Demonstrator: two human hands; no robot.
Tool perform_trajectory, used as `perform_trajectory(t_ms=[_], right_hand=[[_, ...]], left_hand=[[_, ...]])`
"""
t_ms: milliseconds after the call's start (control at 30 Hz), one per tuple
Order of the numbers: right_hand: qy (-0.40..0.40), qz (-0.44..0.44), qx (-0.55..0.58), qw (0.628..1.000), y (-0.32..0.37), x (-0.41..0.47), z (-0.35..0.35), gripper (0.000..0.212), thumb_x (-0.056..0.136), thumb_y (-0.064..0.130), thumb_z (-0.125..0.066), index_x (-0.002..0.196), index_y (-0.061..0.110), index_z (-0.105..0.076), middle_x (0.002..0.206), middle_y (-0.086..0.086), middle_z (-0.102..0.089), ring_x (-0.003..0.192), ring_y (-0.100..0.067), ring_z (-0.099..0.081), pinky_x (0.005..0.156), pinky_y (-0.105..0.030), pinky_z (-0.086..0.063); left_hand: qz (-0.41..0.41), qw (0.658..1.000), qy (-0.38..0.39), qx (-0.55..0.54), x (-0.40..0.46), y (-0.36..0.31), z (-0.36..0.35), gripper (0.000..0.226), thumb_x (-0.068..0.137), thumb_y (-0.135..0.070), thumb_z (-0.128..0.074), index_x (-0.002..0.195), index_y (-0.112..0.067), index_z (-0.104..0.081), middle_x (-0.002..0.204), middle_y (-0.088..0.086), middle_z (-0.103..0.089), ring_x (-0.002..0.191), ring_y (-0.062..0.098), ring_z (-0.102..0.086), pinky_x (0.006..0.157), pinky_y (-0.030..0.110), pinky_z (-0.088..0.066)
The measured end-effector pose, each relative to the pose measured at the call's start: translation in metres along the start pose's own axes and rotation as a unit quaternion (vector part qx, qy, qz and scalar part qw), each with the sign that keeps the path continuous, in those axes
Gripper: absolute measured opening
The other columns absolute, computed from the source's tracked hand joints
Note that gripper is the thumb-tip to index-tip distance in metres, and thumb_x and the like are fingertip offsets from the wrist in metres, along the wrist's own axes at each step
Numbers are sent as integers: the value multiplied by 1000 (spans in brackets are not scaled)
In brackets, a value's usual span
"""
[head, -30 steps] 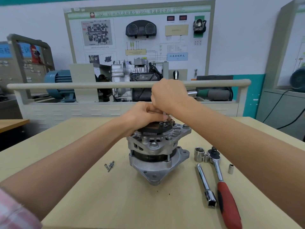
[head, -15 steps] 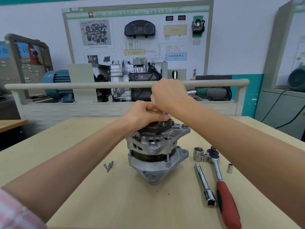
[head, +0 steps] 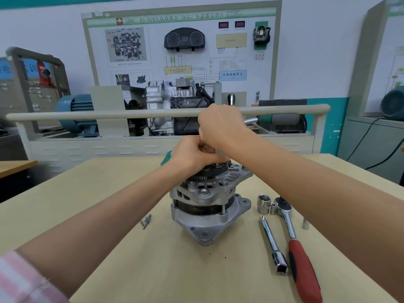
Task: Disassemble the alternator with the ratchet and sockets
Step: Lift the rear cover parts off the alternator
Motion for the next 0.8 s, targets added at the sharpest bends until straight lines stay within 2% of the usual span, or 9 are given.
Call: perform_trajectory(t_ms=[133,233,333,400,467,533,600,667,800], right_hand=[[0,-1,-2,1000,-2,1,-1,36,91,11,-44,60,12,-27,63,-1,-26,49,-15,-27,44,-27,-17],[-9,-14,8,1000,-3,1,-1,20,91,11,-45,73,11,-36,63,-1,-26,49,-16,-27,44,-27,-18],[-5,-10,4,1000,-2,1,0,14,91,13,-44,78,13,-39,63,0,-25,49,-16,-27,44,-27,-17],[3,-12,12,1000,-2,1,-2,13,92,14,-44,80,14,-39,64,0,-24,52,-17,-30,45,-27,-20],[7,-18,21,1000,-2,0,-3,13,92,14,-43,80,14,-38,63,0,-25,54,-18,-32,50,-28,-27],[-1,-17,17,1000,-2,-1,-3,16,91,13,-44,77,13,-37,62,-1,-25,50,-18,-28,52,-30,-28],[-12,-8,2,1000,-1,-1,-2,23,91,13,-44,70,12,-35,62,-1,-26,48,-17,-26,48,-29,-24],[-14,-3,-15,1000,-1,0,0,29,92,12,-44,65,12,-32,62,-2,-27,47,-16,-27,44,-27,-20],[-10,0,-17,1000,-1,1,0,20,92,11,-43,73,12,-36,62,-2,-25,48,-16,-26,43,-26,-18]], left_hand=[[5,1000,26,-11,-2,1,4,26,73,-22,-80,89,-7,-66,84,5,-69,78,15,-60,88,38,-51],[5,992,93,-80,-5,3,14,17,79,-10,-74,95,-7,-72,98,12,-73,89,20,-66,87,31,-54],[5,996,53,-68,-3,1,11,20,71,-10,-80,88,-4,-72,91,13,-74,86,23,-68,86,30,-53],[5,999,20,-37,-2,0,5,22,67,-16,-84,77,-8,-66,73,5,-67,69,15,-58,74,27,-49],[-2,999,21,-33,-3,0,3,25,67,-20,-84,73,-14,-60,66,-2,-58,63,11,-51,67,24,-44],[-4,998,40,-50,-3,2,6,21,71,-18,-81,82,-12,-64,77,4,-66,72,14,-58,81,30,-52],[-2,996,55,-74,-5,2,10,18,76,-13,-76,92,-7,-68,93,11,-72,83,15,-64,95,40,-51],[-4,994,68,-88,-6,2,12,15,81,-9,-72,96,-7,-70,99,12,-72,87,15,-66,97,39,-50],[-7,994,72,-82,-6,2,13,21,81,-6,-71,102,-3,-70,102,13,-72,93,18,-67,96,35,-51]])
Point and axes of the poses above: each hand's wrist, its own x-axis towards the middle knuckle, its own z-axis out of the back of the hand, y = z × x, the point moved 1 cm from there along x, towards the middle knuckle
